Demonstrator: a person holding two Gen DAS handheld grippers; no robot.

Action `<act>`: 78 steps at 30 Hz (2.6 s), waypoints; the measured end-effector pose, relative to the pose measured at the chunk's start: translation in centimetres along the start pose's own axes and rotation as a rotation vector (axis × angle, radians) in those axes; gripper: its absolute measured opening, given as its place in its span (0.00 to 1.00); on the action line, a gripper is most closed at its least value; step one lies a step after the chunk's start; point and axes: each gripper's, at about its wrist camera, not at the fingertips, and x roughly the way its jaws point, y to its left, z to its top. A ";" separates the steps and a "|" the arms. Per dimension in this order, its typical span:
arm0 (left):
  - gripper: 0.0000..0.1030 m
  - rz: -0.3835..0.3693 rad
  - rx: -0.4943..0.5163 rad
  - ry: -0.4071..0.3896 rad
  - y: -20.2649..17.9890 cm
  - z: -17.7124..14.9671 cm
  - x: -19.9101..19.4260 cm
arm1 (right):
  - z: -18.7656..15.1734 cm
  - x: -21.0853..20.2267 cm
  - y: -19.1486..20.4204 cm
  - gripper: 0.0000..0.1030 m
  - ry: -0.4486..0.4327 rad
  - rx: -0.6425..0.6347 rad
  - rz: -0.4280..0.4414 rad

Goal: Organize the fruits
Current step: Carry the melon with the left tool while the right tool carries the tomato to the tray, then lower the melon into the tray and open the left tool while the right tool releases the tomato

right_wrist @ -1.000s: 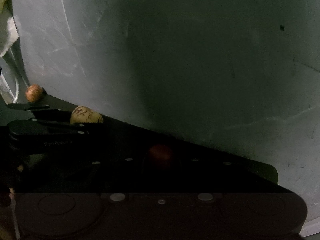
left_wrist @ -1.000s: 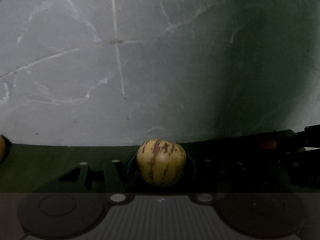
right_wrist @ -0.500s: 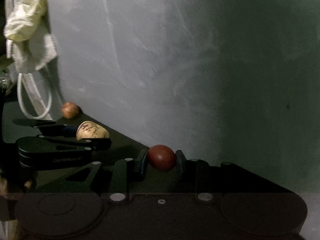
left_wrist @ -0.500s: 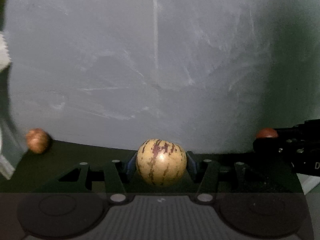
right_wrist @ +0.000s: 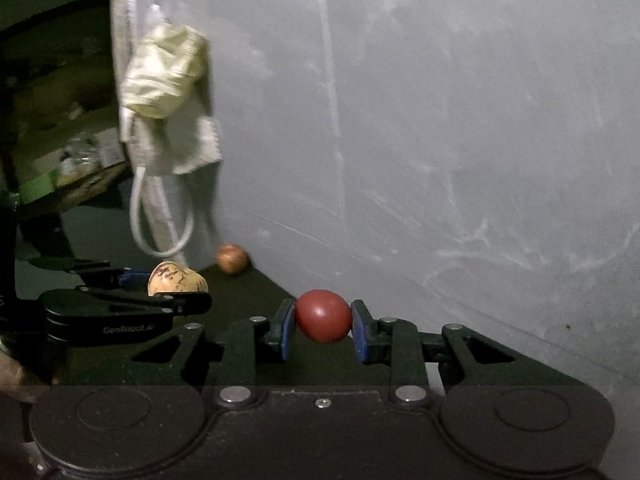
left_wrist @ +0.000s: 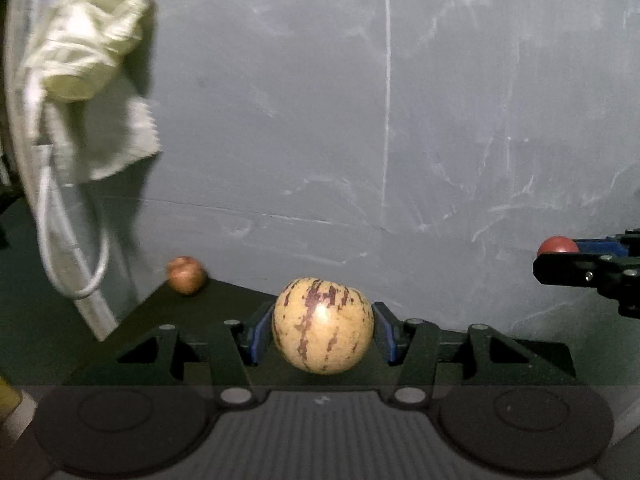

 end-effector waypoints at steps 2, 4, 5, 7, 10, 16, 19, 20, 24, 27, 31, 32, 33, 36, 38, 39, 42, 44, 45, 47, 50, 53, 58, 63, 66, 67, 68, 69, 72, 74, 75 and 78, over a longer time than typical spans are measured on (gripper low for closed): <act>0.54 0.030 -0.018 -0.015 0.2 -0.4 -1.9 | 0.1 -1.2 0.7 0.30 -0.013 -0.024 0.034; 0.54 0.059 -0.035 -0.026 0.2 -0.9 -3.9 | 0.3 -2.5 1.4 0.30 -0.022 -0.046 0.071; 0.54 0.075 -0.044 -0.031 0.3 -1.2 -5.0 | 0.3 -3.0 1.9 0.30 -0.026 -0.060 0.091; 0.54 0.102 -0.065 -0.037 0.3 -1.9 -6.9 | 0.2 -3.9 2.9 0.30 -0.032 -0.084 0.128; 0.54 0.141 -0.095 -0.037 0.5 -3.3 -9.8 | -0.3 -5.4 4.4 0.30 -0.031 -0.115 0.184; 0.54 0.194 -0.147 -0.027 1.3 -6.3 -13.8 | -1.7 -7.5 7.1 0.30 -0.010 -0.160 0.267; 0.54 0.205 -0.168 -0.018 1.9 -7.8 -15.3 | -2.6 -8.4 8.3 0.30 0.004 -0.176 0.291; 0.54 0.206 -0.176 -0.014 2.0 -8.3 -15.7 | -2.9 -8.7 8.7 0.30 0.011 -0.181 0.299; 0.54 0.201 -0.197 0.005 3.0 -9.9 -16.7 | -4.1 -9.1 10.3 0.30 0.041 -0.191 0.309; 0.54 0.181 -0.198 0.016 3.7 -11.0 -17.1 | -5.0 -9.1 11.5 0.30 0.062 -0.188 0.300; 0.54 0.140 -0.206 0.039 4.7 -12.6 -17.5 | -6.4 -9.2 13.0 0.30 0.101 -0.168 0.267; 0.54 0.129 -0.206 0.046 4.9 -13.1 -17.6 | -6.7 -9.2 13.3 0.30 0.112 -0.166 0.261; 0.54 0.118 -0.209 0.055 5.1 -13.7 -17.6 | -7.2 -9.3 13.7 0.30 0.123 -0.168 0.252; 0.54 0.082 -0.218 0.094 5.5 -15.7 -17.7 | -8.6 -9.5 14.6 0.30 0.155 -0.159 0.225; 0.54 0.061 -0.220 0.115 5.7 -16.9 -17.7 | -9.6 -9.8 15.1 0.30 0.178 -0.154 0.206; 0.54 0.054 -0.222 0.124 5.7 -17.4 -17.7 | -10.1 -9.9 15.3 0.30 0.186 -0.151 0.199; 0.54 0.039 -0.231 0.156 5.8 -19.2 -17.9 | -11.6 -10.2 15.7 0.30 0.217 -0.141 0.182; 0.54 0.034 -0.235 0.179 5.8 -20.3 -18.1 | -12.6 -10.3 15.9 0.30 0.238 -0.141 0.177; 0.54 0.032 -0.237 0.188 5.7 -20.7 -18.1 | -13.0 -10.3 16.0 0.30 0.248 -0.143 0.177; 0.54 0.032 -0.242 0.204 5.6 -21.5 -18.1 | -13.9 -10.2 16.0 0.30 0.267 -0.151 0.179; 0.54 0.037 -0.253 0.222 5.1 -22.3 -18.0 | -15.1 -9.6 16.0 0.30 0.296 -0.170 0.191; 0.54 0.043 -0.257 0.240 4.3 -22.9 -17.7 | -16.2 -8.9 15.8 0.30 0.317 -0.194 0.212; 0.54 0.070 -0.256 0.259 3.2 -23.3 -16.5 | -18.0 -6.9 15.1 0.30 0.342 -0.248 0.243; 0.54 0.091 -0.269 0.271 2.7 -23.6 -15.4 | -19.2 -5.0 14.4 0.30 0.370 -0.278 0.268; 0.54 0.104 -0.274 0.277 2.7 -23.6 -15.0 | -19.6 -4.0 14.2 0.30 0.377 -0.295 0.283; 0.54 0.107 -0.279 0.279 2.8 -23.6 -14.8 | -19.6 -3.6 14.1 0.30 0.379 -0.300 0.286; 0.54 0.110 -0.284 0.281 2.9 -23.7 -14.8 | -19.7 -3.3 14.1 0.30 0.383 -0.304 0.290; 0.54 0.112 -0.292 0.284 3.0 -23.7 -14.7 | -19.9 -3.1 14.2 0.30 0.386 -0.311 0.295; 0.54 0.106 -0.318 0.296 3.2 -23.9 -14.3 | -20.2 -2.5 14.2 0.30 0.395 -0.339 0.307; 0.54 0.107 -0.322 0.298 3.2 -24.0 -14.2 | -20.5 -2.3 14.3 0.30 0.402 -0.351 0.312; 0.54 0.108 -0.322 0.298 3.2 -24.0 -14.2 | -20.6 -2.2 14.3 0.30 0.404 -0.355 0.315; 0.54 0.110 -0.323 0.300 3.2 -23.9 -14.1 | -21.0 -2.0 14.4 0.30 0.409 -0.365 0.319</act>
